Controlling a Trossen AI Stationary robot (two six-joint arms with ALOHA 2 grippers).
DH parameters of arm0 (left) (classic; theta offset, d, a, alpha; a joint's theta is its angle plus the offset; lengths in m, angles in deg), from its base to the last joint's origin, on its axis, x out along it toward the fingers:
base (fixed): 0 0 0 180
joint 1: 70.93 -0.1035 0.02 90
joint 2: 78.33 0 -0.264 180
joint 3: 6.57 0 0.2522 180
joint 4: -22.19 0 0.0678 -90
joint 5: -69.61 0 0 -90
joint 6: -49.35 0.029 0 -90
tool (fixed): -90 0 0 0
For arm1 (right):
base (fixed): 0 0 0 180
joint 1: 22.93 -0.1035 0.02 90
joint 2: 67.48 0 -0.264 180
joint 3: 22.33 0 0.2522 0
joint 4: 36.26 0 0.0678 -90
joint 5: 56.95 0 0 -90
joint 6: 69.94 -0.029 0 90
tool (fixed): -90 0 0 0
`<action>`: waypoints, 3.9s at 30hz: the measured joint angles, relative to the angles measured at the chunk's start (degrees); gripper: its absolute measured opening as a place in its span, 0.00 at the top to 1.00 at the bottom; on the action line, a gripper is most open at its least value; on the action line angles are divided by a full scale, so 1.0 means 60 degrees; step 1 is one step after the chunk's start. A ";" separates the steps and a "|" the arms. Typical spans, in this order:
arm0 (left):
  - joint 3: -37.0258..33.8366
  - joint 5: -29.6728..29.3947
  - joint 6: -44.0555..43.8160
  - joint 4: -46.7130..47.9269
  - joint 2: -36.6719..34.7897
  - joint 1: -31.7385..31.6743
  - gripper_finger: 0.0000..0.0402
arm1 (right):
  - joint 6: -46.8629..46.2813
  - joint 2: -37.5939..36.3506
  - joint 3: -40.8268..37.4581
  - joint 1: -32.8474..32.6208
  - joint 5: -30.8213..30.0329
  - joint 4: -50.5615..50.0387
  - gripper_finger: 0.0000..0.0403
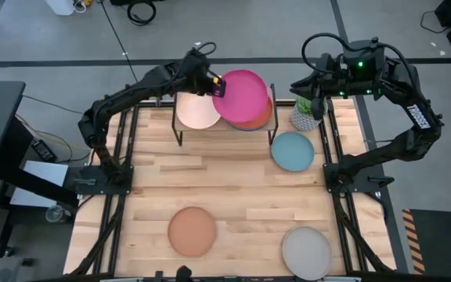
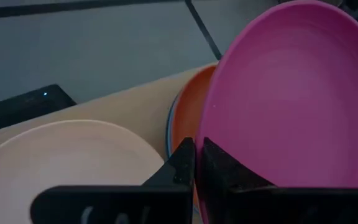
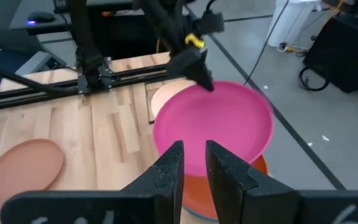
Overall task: Place and stack plates onto a shelf
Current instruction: Stack the pink plate on top of the orange plate on the shelf, then stack the brown plate on top of the light pink plate on the shelf
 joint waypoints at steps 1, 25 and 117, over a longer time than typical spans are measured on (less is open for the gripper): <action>-0.0002 0.0045 0.0035 -0.0034 0.0052 -0.0029 0.96 | -0.0026 0.0000 0.0000 0.0000 -0.0044 0.0044 0.82; -0.0005 -0.0305 0.0835 -0.1118 0.1287 0.0211 0.85 | -0.0034 0.0310 0.0000 0.0036 -0.0290 -0.0103 0.82; -0.3101 0.0778 0.3358 0.2084 -0.3074 0.1856 0.98 | 0.0861 0.1204 -0.0011 0.0028 0.0546 0.0765 0.82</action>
